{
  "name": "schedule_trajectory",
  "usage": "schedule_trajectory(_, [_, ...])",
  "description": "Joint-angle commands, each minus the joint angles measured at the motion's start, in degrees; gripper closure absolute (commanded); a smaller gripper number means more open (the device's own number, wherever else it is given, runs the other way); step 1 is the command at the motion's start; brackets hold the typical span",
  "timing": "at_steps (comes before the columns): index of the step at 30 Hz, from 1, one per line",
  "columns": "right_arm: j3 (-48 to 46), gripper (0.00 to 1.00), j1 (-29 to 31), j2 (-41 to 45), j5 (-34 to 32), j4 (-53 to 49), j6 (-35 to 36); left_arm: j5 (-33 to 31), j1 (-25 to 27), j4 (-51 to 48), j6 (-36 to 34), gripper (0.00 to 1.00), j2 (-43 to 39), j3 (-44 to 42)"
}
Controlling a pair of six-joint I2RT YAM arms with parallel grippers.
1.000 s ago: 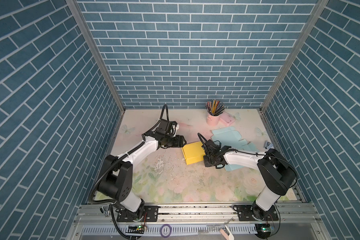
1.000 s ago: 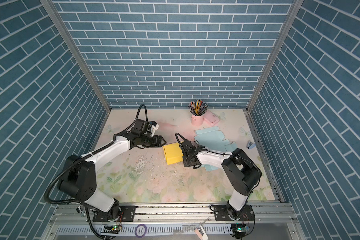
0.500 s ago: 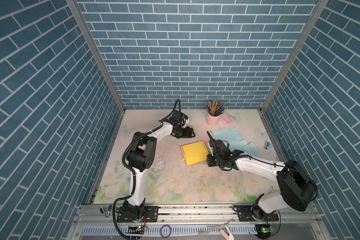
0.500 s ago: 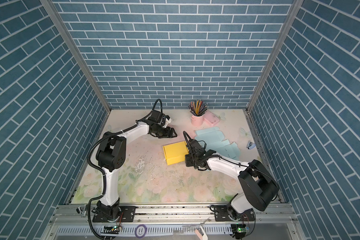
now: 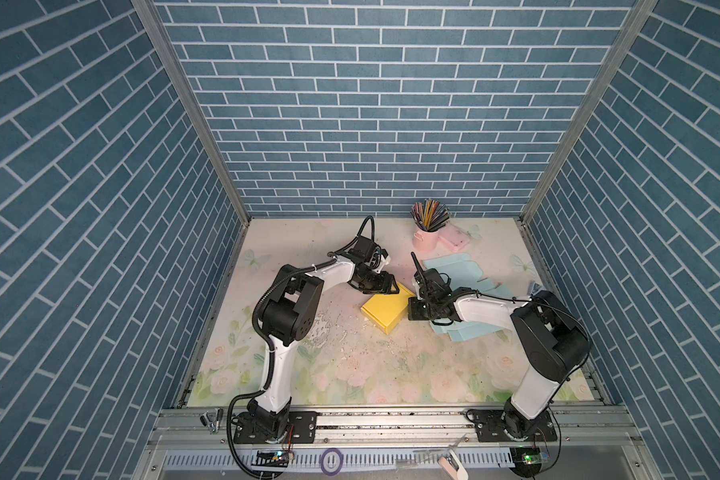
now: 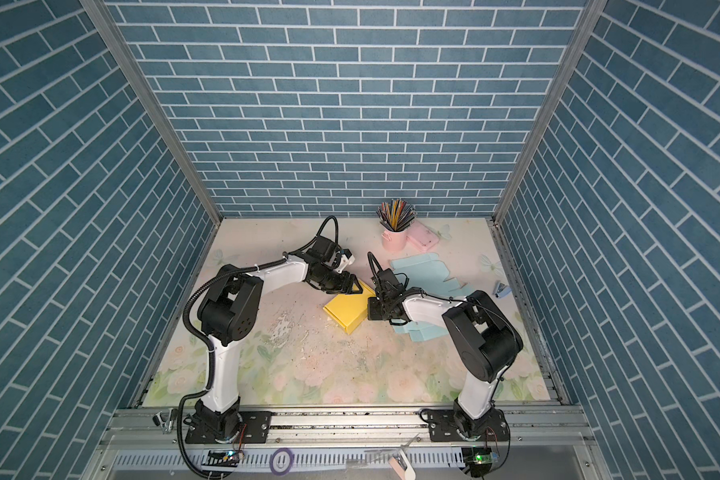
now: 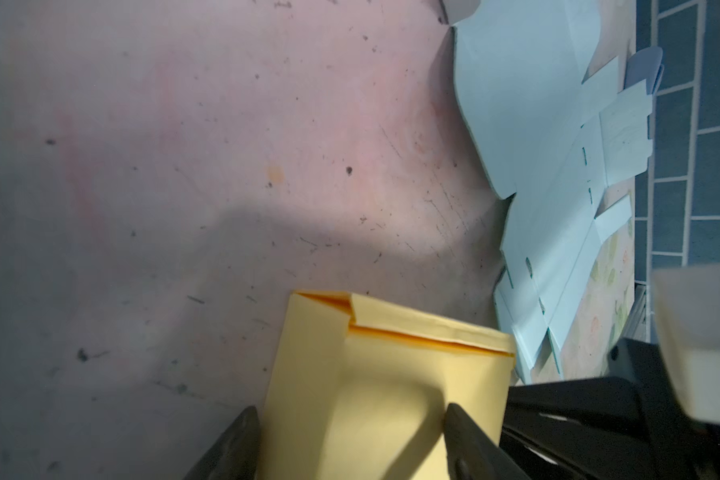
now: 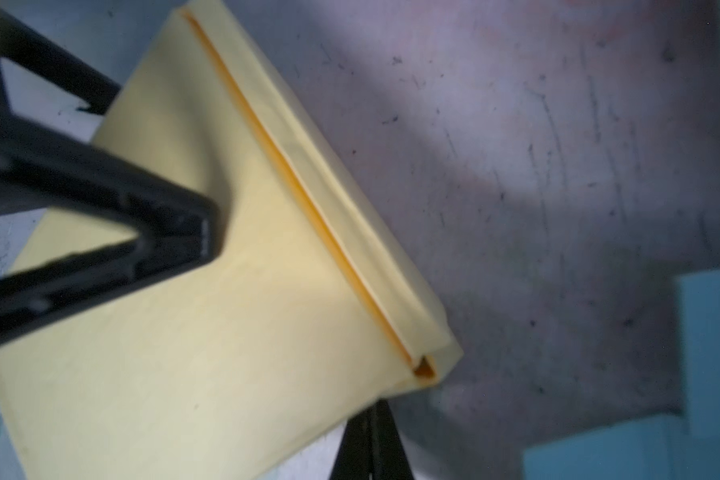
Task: Fold the paper box
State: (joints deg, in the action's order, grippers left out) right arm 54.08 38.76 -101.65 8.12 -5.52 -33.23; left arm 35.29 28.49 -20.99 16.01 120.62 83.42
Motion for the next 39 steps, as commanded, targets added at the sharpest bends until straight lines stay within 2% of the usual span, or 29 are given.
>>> schedule_trajectory(1, [2.9,0.95,0.3,-2.5,3.6,5.7,-1.1,3.4,2.2,2.6,2.1,0.36,-1.8,-3.4])
schedule_trajectory(4, [4.1,0.95,0.8,-3.7,6.0,8.2,-2.4,4.2,3.4,5.8,4.2,0.37,-3.1,-6.2])
schedule_trajectory(8, [5.7,0.94,2.7,-4.2,5.7,8.9,-2.2,5.3,4.2,9.3,6.5,0.37,-4.5,-8.7])
schedule_trajectory(11, [5.6,0.94,3.2,-3.5,5.3,8.4,-2.4,4.6,3.6,8.1,6.1,0.31,-4.3,-8.7])
schedule_trajectory(16, [-0.9,0.89,3.9,2.7,4.1,7.3,-3.5,1.2,-3.9,8.5,6.1,0.16,-6.1,-11.1])
schedule_trajectory(20, [-5.8,0.8,4.8,8.9,2.1,3.9,-4.2,-3.4,-9.0,4.8,3.8,0.01,-8.6,-10.1])
schedule_trajectory(24, [-6.7,0.67,4.9,16.3,0.0,-2.3,-3.1,-8.8,-10.2,-0.2,1.3,0.01,-13.2,-8.4])
schedule_trajectory(26, [-4.2,0.63,4.3,17.8,-0.7,-6.6,-0.7,-11.7,-10.1,-2.3,0.4,0.01,-16.3,-8.9])
schedule_trajectory(29, [2.1,0.54,2.3,16.2,1.4,-11.5,3.5,-13.9,-9.1,-2.9,0.8,0.01,-22.9,-14.2])
schedule_trajectory(33, [12.5,0.45,-0.3,9.0,6.0,-15.8,8.0,-14.9,-5.5,-2.1,4.2,0.05,-34.5,-25.4])
schedule_trajectory(36, [19.9,0.43,-1.7,2.9,7.7,-20.2,11.2,-14.9,-2.1,-0.7,8.3,0.13,-42.6,-33.7])
schedule_trajectory(39, [24.7,0.41,-3.1,-2.2,9.2,-22.0,13.2,-12.6,-0.2,2.6,13.0,0.14,-47.9,-40.0])
